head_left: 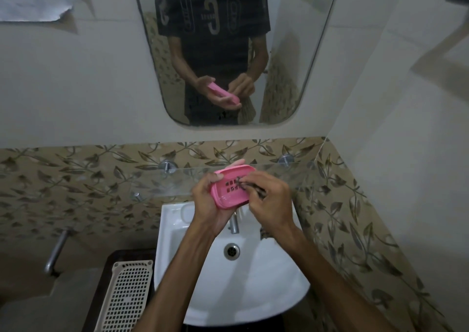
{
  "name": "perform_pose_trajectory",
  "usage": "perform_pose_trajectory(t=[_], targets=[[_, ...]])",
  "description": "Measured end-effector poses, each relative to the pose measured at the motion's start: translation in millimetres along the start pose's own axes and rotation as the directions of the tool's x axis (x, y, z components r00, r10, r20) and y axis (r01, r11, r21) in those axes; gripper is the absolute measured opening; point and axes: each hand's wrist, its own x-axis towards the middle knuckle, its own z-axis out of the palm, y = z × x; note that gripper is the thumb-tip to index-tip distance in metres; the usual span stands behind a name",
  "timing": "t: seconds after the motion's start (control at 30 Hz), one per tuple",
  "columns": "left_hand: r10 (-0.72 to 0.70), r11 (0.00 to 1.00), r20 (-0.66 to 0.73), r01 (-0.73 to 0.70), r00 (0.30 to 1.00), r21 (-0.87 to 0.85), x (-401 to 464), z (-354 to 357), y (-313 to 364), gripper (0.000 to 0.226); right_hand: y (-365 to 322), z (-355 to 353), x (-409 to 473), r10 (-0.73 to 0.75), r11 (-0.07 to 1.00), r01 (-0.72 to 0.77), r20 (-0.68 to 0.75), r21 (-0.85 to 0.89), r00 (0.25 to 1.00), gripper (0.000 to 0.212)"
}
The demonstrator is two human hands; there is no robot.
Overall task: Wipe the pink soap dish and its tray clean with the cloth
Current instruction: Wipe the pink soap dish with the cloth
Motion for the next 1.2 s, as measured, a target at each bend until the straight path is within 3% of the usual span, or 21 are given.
perform_pose_trajectory(t=[0.1,0.2,0.33,0.43,0.53,0.63,0.7,0.77,0.87,0.97,1.13,1.2], targets=[[-0.003,1.0,0.002,0.003,1.0,-0.009,2,0,1,0.075,-4,1,-2,-0.102,0.995,0.101,0.054,0.012,0.993,0.028],[0.017,1.0,0.018,-0.017,1.0,0.019,2,1,-1,0.075,5,-6,4,0.079,0.997,-0.079,-0.011,-0.007,0.997,0.023],[0.047,0.999,-0.007,-0.047,0.999,-0.025,0,2,2,0.088,-3,-2,-12,-0.029,0.999,0.033,0.123,-0.033,0.992,0.028],[0.05,0.999,0.027,-0.05,0.998,-0.013,-1,5,0,0.094,1,-4,-10,0.139,0.989,-0.137,0.039,-0.052,0.99,0.023],[0.056,0.998,0.017,-0.056,0.998,-0.012,-1,4,-2,0.1,-2,-2,-14,0.106,0.994,-0.102,0.113,-0.037,0.988,0.025],[0.051,0.998,0.03,-0.051,0.998,0.019,-1,9,-4,0.104,1,-4,-12,0.208,0.976,-0.204,0.045,-0.074,0.977,0.022],[0.05,0.999,0.03,-0.05,0.998,0.016,-2,8,-6,0.107,0,-2,-17,0.207,0.977,-0.201,0.071,-0.075,0.976,0.024],[0.046,0.999,0.005,-0.046,0.999,0.017,-2,5,-7,0.103,-2,-3,-19,0.126,0.99,-0.118,0.1,-0.079,0.987,0.026],[0.043,0.997,0.012,-0.044,0.999,0.06,0,5,-8,0.084,3,-6,-15,0.105,0.982,-0.101,0.017,-0.157,0.994,0.025],[0.05,0.996,-0.026,-0.048,0.998,0.079,-1,5,-7,0.088,1,-5,-23,0.093,0.99,-0.085,0.071,-0.116,0.993,0.027],[0.05,0.996,-0.013,-0.049,0.999,0.073,-2,3,-11,0.086,-1,-3,-21,0.233,0.97,-0.231,0.018,-0.07,0.972,0.02],[0.052,0.998,-0.017,-0.051,0.998,0.042,-3,3,-12,0.091,-14,3,-28,0.238,0.97,-0.242,0.101,0.028,0.966,0.019]])
